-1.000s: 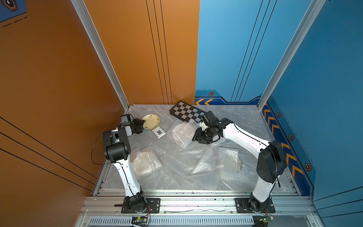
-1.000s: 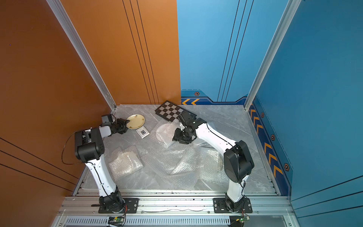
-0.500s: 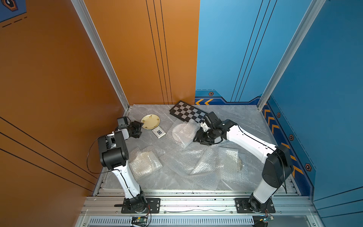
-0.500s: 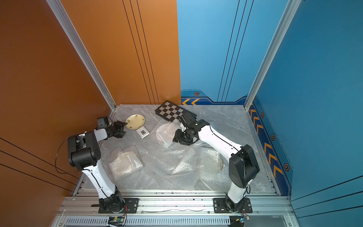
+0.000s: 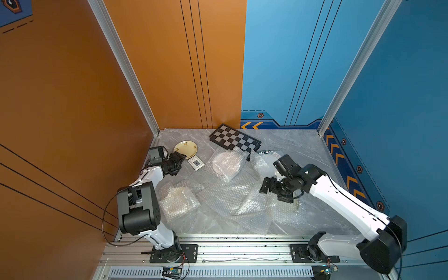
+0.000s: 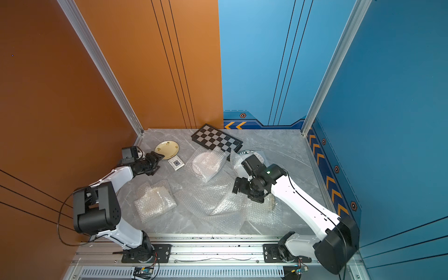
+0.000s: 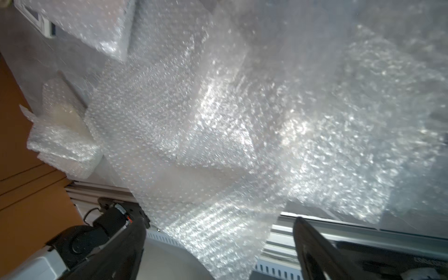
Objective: Unpack dinner plates from bubble wrap
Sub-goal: Place the plate at the corner of the board, then pick up the bubble wrap from the center of the board.
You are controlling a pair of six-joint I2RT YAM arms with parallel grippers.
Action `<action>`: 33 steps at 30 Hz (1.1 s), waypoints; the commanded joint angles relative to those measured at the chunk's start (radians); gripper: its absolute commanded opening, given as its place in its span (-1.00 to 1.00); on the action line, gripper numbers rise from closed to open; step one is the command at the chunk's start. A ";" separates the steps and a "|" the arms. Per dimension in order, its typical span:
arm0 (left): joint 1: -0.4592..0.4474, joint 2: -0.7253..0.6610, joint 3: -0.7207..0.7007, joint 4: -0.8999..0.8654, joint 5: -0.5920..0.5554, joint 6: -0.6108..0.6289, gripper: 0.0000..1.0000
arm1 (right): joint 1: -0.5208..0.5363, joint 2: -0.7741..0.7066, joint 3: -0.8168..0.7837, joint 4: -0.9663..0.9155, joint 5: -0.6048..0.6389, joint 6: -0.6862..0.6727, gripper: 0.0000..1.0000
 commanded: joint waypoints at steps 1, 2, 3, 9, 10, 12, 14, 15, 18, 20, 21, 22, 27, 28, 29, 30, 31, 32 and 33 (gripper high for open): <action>-0.025 -0.071 -0.040 -0.079 -0.007 0.067 0.47 | 0.022 -0.070 -0.104 -0.045 0.031 0.100 1.00; -0.038 -0.092 -0.047 -0.081 -0.005 0.073 0.47 | 0.036 -0.083 -0.137 -0.010 0.028 0.121 1.00; -0.049 -0.109 -0.053 -0.116 -0.002 0.077 0.47 | 0.050 -0.087 -0.162 0.027 0.018 0.137 1.00; -0.115 -0.213 -0.070 -0.209 -0.009 0.117 0.48 | 0.204 -0.022 -0.271 0.283 -0.009 0.258 0.97; -0.119 -0.230 -0.073 -0.224 -0.008 0.121 0.48 | 0.221 -0.007 -0.285 0.314 -0.013 0.272 0.97; -0.117 -0.254 -0.077 -0.248 -0.006 0.130 0.48 | 0.243 0.013 -0.313 0.369 -0.011 0.294 0.96; -0.116 -0.270 -0.078 -0.273 -0.002 0.140 0.49 | 0.255 0.023 -0.342 0.424 -0.015 0.322 0.95; -0.115 -0.277 -0.078 -0.285 0.001 0.145 0.49 | 0.260 0.026 -0.355 0.451 -0.013 0.336 0.94; -0.112 -0.299 -0.089 -0.300 0.005 0.149 0.49 | 0.263 0.024 -0.377 0.515 0.007 0.356 0.88; -0.111 -0.311 -0.099 -0.305 0.007 0.146 0.49 | 0.261 0.028 -0.375 0.531 0.026 0.359 0.78; -0.110 -0.313 -0.104 -0.306 0.010 0.144 0.49 | 0.262 0.029 -0.369 0.535 0.036 0.359 0.70; -0.110 -0.318 -0.109 -0.306 0.012 0.144 0.49 | 0.262 0.029 -0.363 0.538 0.045 0.357 0.57; -0.104 -0.336 -0.127 -0.308 0.010 0.139 0.49 | 0.263 0.010 -0.357 0.530 0.074 0.370 -0.14; -0.103 -0.338 -0.132 -0.308 0.010 0.137 0.49 | 0.265 0.000 -0.357 0.522 0.081 0.373 -0.29; -0.104 -0.339 -0.132 -0.308 0.010 0.136 0.49 | 0.267 -0.008 -0.360 0.514 0.086 0.374 -0.41; -0.104 -0.341 -0.135 -0.308 0.008 0.134 0.50 | 0.267 -0.020 -0.360 0.504 0.092 0.374 -0.50; -0.104 -0.341 -0.136 -0.308 0.008 0.132 0.50 | 0.266 -0.031 -0.358 0.490 0.099 0.374 -0.61; -0.103 -0.343 -0.137 -0.308 0.007 0.130 0.50 | 0.267 -0.040 -0.355 0.475 0.107 0.373 -0.72; -0.103 -0.342 -0.138 -0.308 0.007 0.129 0.50 | 0.267 -0.054 -0.352 0.455 0.118 0.372 -0.88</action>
